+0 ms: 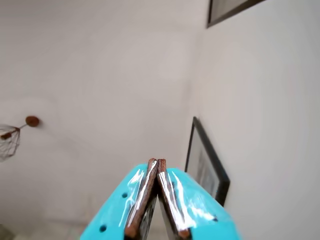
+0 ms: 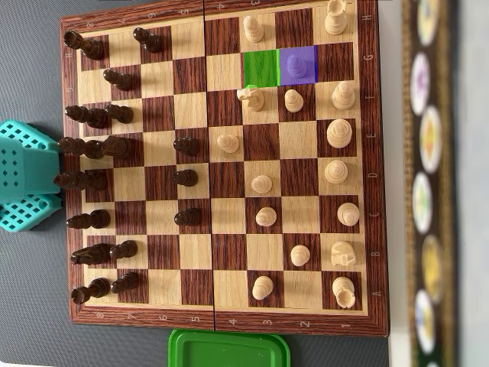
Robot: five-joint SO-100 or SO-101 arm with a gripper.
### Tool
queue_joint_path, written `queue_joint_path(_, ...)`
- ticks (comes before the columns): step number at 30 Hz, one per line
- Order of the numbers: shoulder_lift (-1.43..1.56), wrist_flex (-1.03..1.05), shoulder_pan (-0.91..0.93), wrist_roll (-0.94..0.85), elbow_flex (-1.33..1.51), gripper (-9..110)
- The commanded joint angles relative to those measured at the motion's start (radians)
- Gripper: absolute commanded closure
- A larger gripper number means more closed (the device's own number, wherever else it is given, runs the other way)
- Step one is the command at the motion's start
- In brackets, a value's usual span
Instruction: Play chess
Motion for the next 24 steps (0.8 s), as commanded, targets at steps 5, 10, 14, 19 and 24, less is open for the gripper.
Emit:
queue_joint_path(5, -0.011, 0.462, -0.08, -0.006, -0.003, 100)
queue_joint_path(10, -0.011, 0.77, -0.083, -0.006, -0.11, 100)
queue_joint_path(14, -0.011, 1.054, -0.083, -0.006, -0.225, 100)
queue_joint_path(19, -0.014, 1.502, -0.081, -0.006, -0.385, 100)
queue_joint_path(24, -0.017, 1.985, -0.106, -0.003, -0.543, 100)
